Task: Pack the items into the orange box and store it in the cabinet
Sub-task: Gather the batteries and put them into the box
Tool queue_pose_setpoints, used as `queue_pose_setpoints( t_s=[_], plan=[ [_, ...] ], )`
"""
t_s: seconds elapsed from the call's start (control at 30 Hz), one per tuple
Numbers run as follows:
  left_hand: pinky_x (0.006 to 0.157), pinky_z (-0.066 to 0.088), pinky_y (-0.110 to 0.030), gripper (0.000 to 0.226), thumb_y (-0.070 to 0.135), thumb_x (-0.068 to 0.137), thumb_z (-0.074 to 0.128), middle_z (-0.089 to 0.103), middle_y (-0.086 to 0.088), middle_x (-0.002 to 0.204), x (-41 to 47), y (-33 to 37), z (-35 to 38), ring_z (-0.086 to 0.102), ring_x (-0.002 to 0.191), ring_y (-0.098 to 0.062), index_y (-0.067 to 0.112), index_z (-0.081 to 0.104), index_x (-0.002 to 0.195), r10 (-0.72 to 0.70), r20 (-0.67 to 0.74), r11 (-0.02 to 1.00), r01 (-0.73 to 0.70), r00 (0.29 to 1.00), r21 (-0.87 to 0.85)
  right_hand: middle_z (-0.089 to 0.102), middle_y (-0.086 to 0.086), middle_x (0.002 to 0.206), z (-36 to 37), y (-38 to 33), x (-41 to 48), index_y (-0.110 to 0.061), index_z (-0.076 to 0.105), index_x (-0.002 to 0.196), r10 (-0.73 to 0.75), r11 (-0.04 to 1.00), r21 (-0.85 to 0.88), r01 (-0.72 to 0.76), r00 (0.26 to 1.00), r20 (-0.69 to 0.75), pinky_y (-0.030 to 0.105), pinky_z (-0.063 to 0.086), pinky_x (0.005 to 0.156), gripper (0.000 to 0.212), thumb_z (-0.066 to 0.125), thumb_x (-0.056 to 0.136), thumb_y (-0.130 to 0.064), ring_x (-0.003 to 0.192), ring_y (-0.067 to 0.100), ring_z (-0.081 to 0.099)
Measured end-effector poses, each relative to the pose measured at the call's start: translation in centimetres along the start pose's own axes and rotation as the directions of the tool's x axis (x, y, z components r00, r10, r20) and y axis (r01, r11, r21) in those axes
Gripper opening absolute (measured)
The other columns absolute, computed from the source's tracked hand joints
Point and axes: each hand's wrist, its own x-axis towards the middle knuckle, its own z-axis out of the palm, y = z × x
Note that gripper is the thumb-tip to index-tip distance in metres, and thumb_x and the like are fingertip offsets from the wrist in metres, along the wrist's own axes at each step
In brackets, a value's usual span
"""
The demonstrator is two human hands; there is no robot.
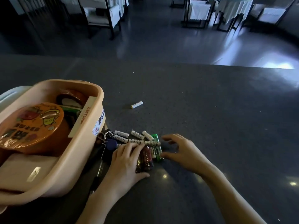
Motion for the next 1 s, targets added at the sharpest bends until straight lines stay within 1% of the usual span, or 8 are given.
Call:
queue_pose_setpoints(
  t_s=[0.13,0.23,0.4,0.57,0.73,0.87,0.93,1.0],
  plan=[
    [0.102,0.012,-0.02,0.079,0.054,0.07,0.067,0.034,0.011,0.129,0.3,-0.1,-0.1,0.027,0.123,-0.007,0.031,0.03,0.136,-0.001,-0.014,0.998,0.0,1.0,-0.064,0.052,-0.015,0.112,0.0,-0.5,0.4,-0.033,0.053,0.12,-0.021,1.0,-0.017,0.021,1.0,0.02,0.013,0.039,0.08,0.051,0.073,0.074,-0.036,0.104,0.003,0.05],
    [0.104,0.007,-0.019,0.082,0.057,0.069,0.066,0.028,0.015,0.132,0.2,-0.6,-0.2,0.018,0.124,-0.002,0.035,0.024,0.137,0.0,0.018,0.997,0.002,1.0,-0.071,0.045,-0.017,0.113,0.2,-1.4,0.3,-0.036,0.05,0.123,-0.101,0.991,-0.083,0.105,0.994,0.051,0.012,0.033,0.084,0.054,0.071,0.074,-0.043,0.107,0.002,0.039],
    [0.104,0.013,-0.02,0.073,0.049,0.07,0.068,0.031,0.018,0.123,-0.3,-0.9,-0.6,0.024,0.12,-0.001,0.038,0.033,0.132,-0.004,-0.025,0.994,0.001,1.0,-0.108,0.032,-0.015,0.121,1.3,-2.3,0.4,-0.043,0.045,0.125,-0.127,0.969,-0.188,0.16,0.976,0.177,0.024,0.022,0.093,0.059,0.068,0.071,-0.052,0.108,0.003,0.023],
    [0.1,0.02,-0.018,0.073,0.055,0.067,0.067,0.037,0.017,0.121,-0.7,-0.7,-1.0,0.027,0.115,0.001,0.035,0.038,0.131,0.002,-0.046,0.992,-0.008,0.999,-0.123,0.039,-0.014,0.118,0.9,-2.0,1.3,-0.041,0.046,0.125,-0.041,0.995,-0.092,0.047,0.997,0.061,0.033,0.028,0.1,0.055,0.067,0.074,-0.051,0.114,0.009,0.031],
    [0.087,0.028,-0.011,0.071,0.054,0.063,0.071,0.034,0.023,0.111,-1.7,-1.2,-2.8,0.032,0.106,0.003,0.035,0.044,0.126,-0.035,-0.085,0.992,0.024,0.996,-0.12,0.046,-0.007,0.124,0.9,-2.2,2.8,-0.035,0.049,0.125,0.0,0.994,-0.105,0.007,0.998,0.065,0.038,0.031,0.102,0.055,0.068,0.075,-0.048,0.118,0.013,0.035],
    [0.075,0.03,-0.007,0.07,0.051,0.059,0.076,0.032,0.028,0.106,-2.4,-1.4,-4.8,0.032,0.101,0.011,0.034,0.048,0.12,-0.079,-0.158,0.992,0.062,0.984,-0.111,0.052,-0.008,0.111,1.3,-2.2,3.4,-0.031,0.056,0.117,-0.006,0.992,-0.126,0.012,0.999,0.045,0.04,0.037,0.099,0.041,0.068,0.078,-0.04,0.107,0.01,0.043],
    [0.077,0.029,-0.006,0.069,0.049,0.058,0.076,0.031,0.03,0.105,-2.5,-1.2,-5.7,0.031,0.099,0.011,0.033,0.049,0.12,-0.094,-0.182,0.99,0.071,0.979,-0.125,0.054,-0.01,0.1,1.5,-2.1,3.4,-0.03,0.059,0.112,-0.015,0.992,-0.122,0.02,0.999,0.039,0.038,0.041,0.094,0.034,0.068,0.079,-0.034,0.096,0.007,0.048],
    [0.082,0.027,-0.004,0.068,0.049,0.058,0.076,0.032,0.027,0.105,-2.7,-1.0,-6.6,0.028,0.097,0.011,0.034,0.049,0.119,-0.096,-0.201,0.991,0.073,0.975,-0.116,0.056,-0.012,0.093,1.5,-1.9,3.4,-0.03,0.062,0.106,-0.035,0.992,-0.121,0.037,0.999,0.023,0.03,0.044,0.088,0.027,0.068,0.08,-0.033,0.089,0.005,0.052]
  ],
)
